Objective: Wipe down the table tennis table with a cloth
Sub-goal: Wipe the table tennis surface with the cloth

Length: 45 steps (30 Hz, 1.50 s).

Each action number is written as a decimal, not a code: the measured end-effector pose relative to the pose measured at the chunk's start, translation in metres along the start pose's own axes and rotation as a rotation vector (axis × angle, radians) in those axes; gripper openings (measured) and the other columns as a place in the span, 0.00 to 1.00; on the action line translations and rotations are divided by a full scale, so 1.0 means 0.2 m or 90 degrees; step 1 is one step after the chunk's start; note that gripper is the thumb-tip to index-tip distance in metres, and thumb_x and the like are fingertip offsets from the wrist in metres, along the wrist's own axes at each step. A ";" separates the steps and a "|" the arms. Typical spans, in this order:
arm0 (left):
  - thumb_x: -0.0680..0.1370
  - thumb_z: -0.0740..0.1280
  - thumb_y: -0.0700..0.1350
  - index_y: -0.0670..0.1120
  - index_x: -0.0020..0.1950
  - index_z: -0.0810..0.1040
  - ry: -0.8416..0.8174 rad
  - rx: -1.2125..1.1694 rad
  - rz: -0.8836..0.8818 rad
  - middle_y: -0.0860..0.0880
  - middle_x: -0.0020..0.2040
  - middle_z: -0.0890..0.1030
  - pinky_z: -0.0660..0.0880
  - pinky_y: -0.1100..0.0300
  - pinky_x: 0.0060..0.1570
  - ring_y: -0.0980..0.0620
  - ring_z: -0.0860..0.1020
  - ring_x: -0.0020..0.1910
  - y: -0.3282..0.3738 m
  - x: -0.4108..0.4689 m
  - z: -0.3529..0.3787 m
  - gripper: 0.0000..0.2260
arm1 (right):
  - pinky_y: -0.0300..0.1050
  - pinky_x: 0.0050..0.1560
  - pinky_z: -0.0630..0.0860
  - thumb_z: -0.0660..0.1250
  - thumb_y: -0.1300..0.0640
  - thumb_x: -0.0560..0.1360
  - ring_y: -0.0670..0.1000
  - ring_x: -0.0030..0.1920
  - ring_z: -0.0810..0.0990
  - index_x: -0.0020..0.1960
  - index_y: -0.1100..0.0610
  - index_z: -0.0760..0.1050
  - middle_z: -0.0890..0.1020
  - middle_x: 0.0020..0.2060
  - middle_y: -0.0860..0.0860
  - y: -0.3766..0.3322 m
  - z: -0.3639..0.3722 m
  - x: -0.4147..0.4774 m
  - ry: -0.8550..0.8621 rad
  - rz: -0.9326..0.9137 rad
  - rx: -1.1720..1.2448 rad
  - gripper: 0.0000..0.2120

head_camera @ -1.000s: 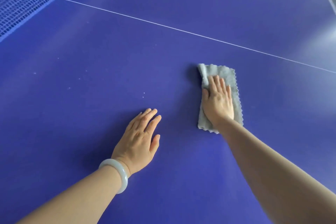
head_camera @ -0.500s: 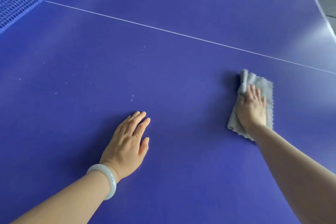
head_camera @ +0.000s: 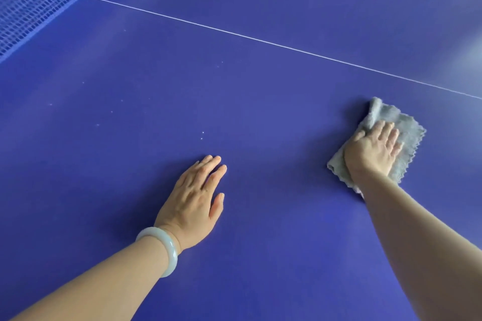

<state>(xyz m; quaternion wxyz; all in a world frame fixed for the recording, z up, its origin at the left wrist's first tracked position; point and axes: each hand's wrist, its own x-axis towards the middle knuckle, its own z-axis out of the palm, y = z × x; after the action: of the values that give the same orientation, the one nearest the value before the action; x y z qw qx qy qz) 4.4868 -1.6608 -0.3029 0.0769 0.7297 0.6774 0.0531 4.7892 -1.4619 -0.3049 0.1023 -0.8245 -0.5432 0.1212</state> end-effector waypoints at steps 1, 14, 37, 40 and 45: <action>0.80 0.51 0.52 0.44 0.75 0.68 0.002 -0.003 0.002 0.47 0.76 0.65 0.57 0.53 0.75 0.49 0.61 0.76 0.00 0.00 0.00 0.25 | 0.52 0.79 0.38 0.47 0.51 0.84 0.53 0.81 0.43 0.81 0.59 0.46 0.47 0.81 0.54 -0.10 0.04 -0.06 -0.004 -0.014 0.004 0.29; 0.82 0.49 0.51 0.44 0.77 0.63 -0.022 0.034 0.012 0.46 0.78 0.60 0.58 0.51 0.76 0.48 0.57 0.78 0.01 -0.01 0.00 0.25 | 0.45 0.79 0.41 0.48 0.49 0.85 0.43 0.79 0.44 0.81 0.52 0.53 0.52 0.80 0.47 0.00 0.06 -0.42 -0.092 -0.471 -0.060 0.25; 0.81 0.50 0.54 0.37 0.68 0.74 0.074 0.038 -0.200 0.37 0.70 0.71 0.68 0.40 0.68 0.36 0.69 0.70 -0.31 0.17 -0.11 0.27 | 0.46 0.79 0.41 0.52 0.47 0.82 0.47 0.80 0.46 0.80 0.46 0.56 0.52 0.81 0.47 -0.48 0.15 0.23 -0.052 -0.337 -0.031 0.26; 0.81 0.49 0.56 0.38 0.68 0.74 0.068 0.027 -0.259 0.37 0.70 0.70 0.68 0.39 0.67 0.35 0.68 0.71 -0.33 0.18 -0.07 0.28 | 0.46 0.79 0.40 0.53 0.46 0.81 0.49 0.80 0.45 0.80 0.44 0.56 0.50 0.81 0.51 -0.55 0.16 0.32 -0.055 -0.298 -0.023 0.27; 0.81 0.49 0.56 0.42 0.69 0.74 0.081 0.002 -0.266 0.41 0.72 0.70 0.69 0.40 0.67 0.38 0.67 0.72 -0.33 0.18 -0.07 0.26 | 0.52 0.79 0.45 0.53 0.53 0.81 0.52 0.80 0.51 0.78 0.52 0.59 0.58 0.79 0.51 -0.80 0.20 0.46 -0.042 -0.299 -0.001 0.25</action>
<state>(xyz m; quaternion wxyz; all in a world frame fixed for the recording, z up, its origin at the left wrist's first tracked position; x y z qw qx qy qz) 4.4218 -1.6207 -0.3031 0.0425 0.5684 0.8177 0.0807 4.6729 -1.3142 -0.3032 0.1096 -0.6712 -0.7231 0.1207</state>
